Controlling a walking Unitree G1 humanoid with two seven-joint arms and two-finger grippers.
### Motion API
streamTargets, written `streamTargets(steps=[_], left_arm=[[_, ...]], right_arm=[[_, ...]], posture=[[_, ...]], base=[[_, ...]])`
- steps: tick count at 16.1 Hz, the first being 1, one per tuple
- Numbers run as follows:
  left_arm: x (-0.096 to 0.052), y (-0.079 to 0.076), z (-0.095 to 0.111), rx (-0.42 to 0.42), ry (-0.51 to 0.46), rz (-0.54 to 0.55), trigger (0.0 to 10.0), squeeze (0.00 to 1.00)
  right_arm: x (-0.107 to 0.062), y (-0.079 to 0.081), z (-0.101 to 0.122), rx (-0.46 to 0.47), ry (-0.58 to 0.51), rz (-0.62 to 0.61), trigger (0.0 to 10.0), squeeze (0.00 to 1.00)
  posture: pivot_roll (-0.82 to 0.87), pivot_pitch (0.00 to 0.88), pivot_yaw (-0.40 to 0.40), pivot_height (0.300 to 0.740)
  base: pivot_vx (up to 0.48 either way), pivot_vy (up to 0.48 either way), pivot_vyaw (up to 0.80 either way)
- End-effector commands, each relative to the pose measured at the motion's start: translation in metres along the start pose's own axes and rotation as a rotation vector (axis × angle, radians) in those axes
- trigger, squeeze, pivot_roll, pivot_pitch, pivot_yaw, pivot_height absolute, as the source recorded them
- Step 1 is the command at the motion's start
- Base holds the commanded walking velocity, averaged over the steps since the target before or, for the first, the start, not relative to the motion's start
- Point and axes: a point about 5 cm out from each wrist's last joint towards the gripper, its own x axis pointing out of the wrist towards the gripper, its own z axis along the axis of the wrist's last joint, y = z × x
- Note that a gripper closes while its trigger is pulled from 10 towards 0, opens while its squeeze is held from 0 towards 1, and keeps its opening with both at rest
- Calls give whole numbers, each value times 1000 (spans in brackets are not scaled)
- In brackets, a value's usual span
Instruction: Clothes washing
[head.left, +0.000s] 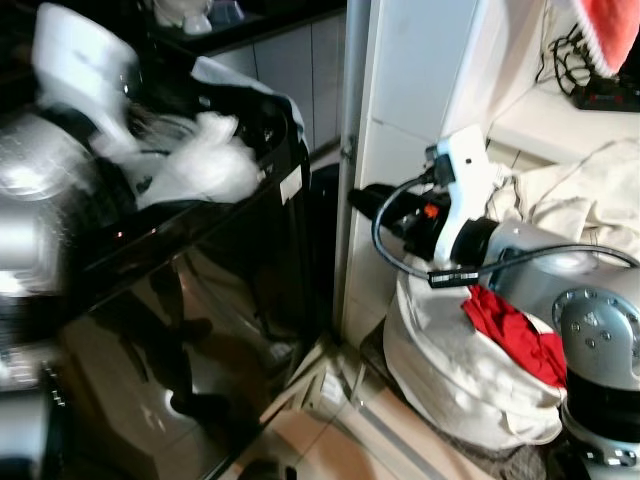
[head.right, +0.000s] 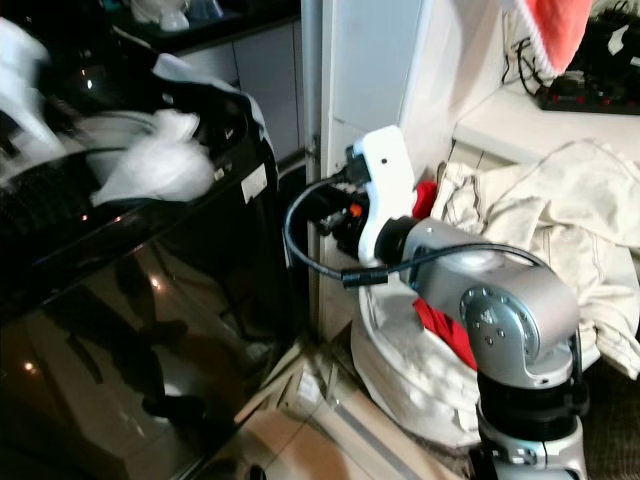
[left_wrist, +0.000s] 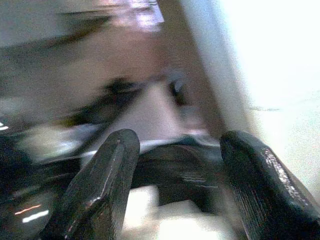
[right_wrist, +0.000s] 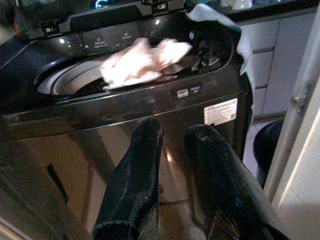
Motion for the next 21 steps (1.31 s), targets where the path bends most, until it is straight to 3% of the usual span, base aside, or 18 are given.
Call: streamTargets(steps=[1, 4, 5, 6, 8, 9, 12, 14, 16, 21], left_arm=[[6, -27, -8, 2, 20, -170, 10000, 0], [17, -57, -21, 16, 59, -291, 10000, 0], [22, -62, -24, 46, 62, -284, 10000, 0], [27, -66, -20, 19, 23, -265, 10000, 0], [37, -79, -10, -124, -128, -173, 10000, 0], [38, -89, -17, -201, -137, -165, 10000, 0], [39, -104, -33, -212, -73, -159, 10000, 0], [39, -114, -44, -186, -17, -166, 10000, 0], [31, -121, -51, -157, 4, -233, 10000, 0], [15, -138, -47, -207, -6, -421, 10000, 0]], right_arm=[[-2, -3, 0, -14, -7, -12, 10000, 0], [-6, -7, 0, -30, -11, -41, 10000, 0], [-9, -9, -1, -35, -11, -55, 10000, 0], [-11, -12, -1, -38, -14, -82, 10000, 0], [-15, -45, -6, -117, 37, -387, 10000, 0], [-19, -69, -14, -116, 88, -566, 10000, 1000], [-26, -105, -19, -127, 127, -742, 10000, 1000], [-44, -151, -33, -159, 232, -925, 10000, 1000], [-61, -179, -53, -123, 317, -1018, 10000, 1000], [-65, -190, -73, -64, 376, -1047, 10000, 1000]], posture=[[66, 0, 52, 740], [47, 0, 70, 740], [38, 0, 80, 740], [38, 0, 80, 740], [16, 0, 96, 740], [1, 0, 107, 740], [-7, 0, 113, 740], [-6, 0, 99, 740], [1, 0, 90, 740], [28, 0, 67, 740]], base=[[0, 0, 0], [0, 0, 0], [0, 0, 0], [0, 0, 0], [0, 0, 0], [0, 0, 0], [0, 0, 0], [0, 0, 0], [0, 0, 0], [0, 0, 0]])
